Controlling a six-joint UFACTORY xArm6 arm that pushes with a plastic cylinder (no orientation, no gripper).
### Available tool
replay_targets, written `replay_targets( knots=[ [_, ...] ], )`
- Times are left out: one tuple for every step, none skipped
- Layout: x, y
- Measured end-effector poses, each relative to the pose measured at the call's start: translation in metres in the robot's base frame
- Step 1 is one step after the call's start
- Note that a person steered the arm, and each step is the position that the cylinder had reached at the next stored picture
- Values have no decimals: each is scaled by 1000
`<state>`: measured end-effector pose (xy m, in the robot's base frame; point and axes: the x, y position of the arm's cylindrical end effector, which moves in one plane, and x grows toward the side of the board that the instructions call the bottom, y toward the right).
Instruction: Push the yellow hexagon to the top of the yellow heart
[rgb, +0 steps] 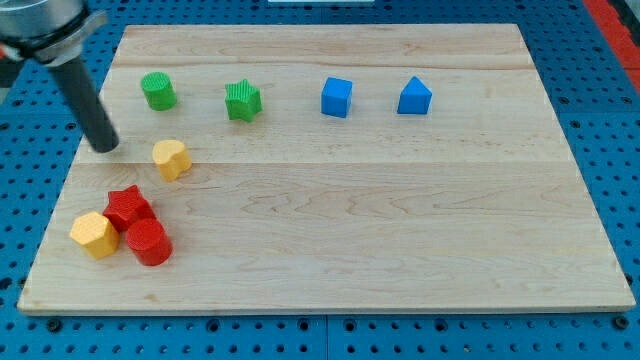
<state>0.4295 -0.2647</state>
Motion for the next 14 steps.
replay_targets(
  knots=[
    [37, 2],
    [64, 7],
    [83, 30],
    [86, 47],
    [86, 66],
    [80, 69],
    [63, 40],
    [37, 40],
    [28, 17],
    [-8, 45],
    [5, 74],
    [9, 96],
    [2, 48],
    [15, 1]
  ],
)
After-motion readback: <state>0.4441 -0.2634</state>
